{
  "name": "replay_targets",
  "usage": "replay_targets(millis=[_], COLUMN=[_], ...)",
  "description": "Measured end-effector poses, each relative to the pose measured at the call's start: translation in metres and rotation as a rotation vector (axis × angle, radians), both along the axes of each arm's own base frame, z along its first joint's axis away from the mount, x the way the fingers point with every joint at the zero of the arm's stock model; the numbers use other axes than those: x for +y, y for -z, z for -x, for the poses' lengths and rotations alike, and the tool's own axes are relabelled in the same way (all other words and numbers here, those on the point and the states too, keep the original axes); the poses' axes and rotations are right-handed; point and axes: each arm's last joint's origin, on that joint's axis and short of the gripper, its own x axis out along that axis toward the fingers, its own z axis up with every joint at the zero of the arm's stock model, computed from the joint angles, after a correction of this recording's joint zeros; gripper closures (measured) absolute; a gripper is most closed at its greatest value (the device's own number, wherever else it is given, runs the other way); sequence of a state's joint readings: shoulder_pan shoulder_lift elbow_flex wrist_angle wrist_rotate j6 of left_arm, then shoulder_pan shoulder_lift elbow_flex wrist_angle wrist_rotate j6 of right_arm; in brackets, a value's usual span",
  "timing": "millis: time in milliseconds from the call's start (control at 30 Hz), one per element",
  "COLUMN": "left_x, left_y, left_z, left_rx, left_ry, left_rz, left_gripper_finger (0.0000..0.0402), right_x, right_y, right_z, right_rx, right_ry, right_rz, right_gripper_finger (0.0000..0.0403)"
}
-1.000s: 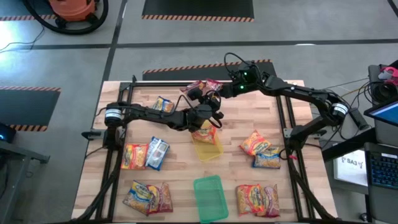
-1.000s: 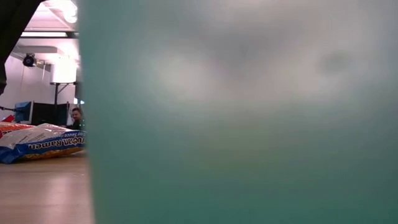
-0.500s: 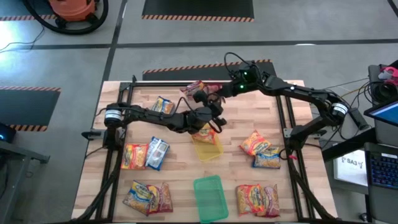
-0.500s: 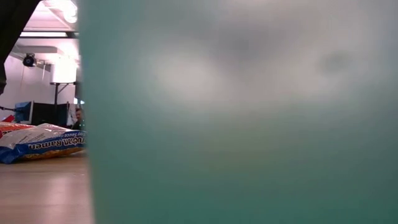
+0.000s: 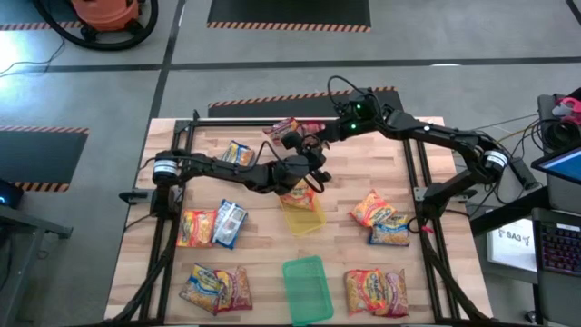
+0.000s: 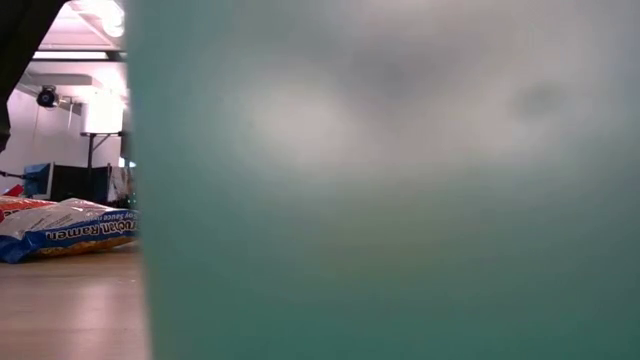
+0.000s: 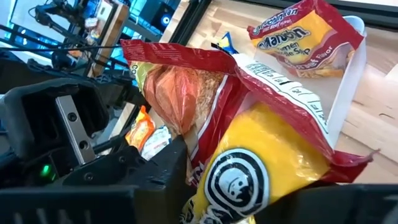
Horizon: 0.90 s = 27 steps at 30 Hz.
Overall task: Sort Maruchan noodles
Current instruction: Put the red noodle pack into the transparent bin
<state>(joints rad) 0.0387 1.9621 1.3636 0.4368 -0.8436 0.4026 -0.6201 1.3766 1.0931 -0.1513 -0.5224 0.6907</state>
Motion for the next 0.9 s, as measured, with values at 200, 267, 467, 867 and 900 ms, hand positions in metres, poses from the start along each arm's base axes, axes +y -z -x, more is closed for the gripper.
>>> replay_targets(millis=[200,267,467,867,900], left_x=[0.0001,0.0001,0.0002,-0.0001,-0.0001], left_y=[-0.0003,-0.0003,-0.0006,-0.0028,-0.0030], left_z=[0.0000,0.0000,-0.0001,-0.0017,-0.0017], left_rx=[-0.006,-0.016,-0.018,0.011,0.010], left_ry=[-0.004,-0.005,-0.006,-0.008,-0.009], left_rz=[0.004,0.012,0.013,0.035,0.034], left_gripper_finger=[0.0389,0.0384,0.0371,0.0283,0.0273], right_x=[0.0002,0.0002,0.0002,0.0002,0.0001], right_y=[-0.0003,-0.0002,-0.0004,-0.0007,-0.0010], right_z=[-0.0001,-0.0001,-0.0001,-0.0002,-0.0003], right_rx=[-0.002,-0.002,-0.003,-0.004,-0.006], right_ry=[-0.006,-0.008,-0.009,-0.029,-0.030], right_rz=[-0.001,-0.001,0.000,0.043,0.048], right_gripper_finger=[0.0308,0.0313,0.0320,0.0331,0.0331])
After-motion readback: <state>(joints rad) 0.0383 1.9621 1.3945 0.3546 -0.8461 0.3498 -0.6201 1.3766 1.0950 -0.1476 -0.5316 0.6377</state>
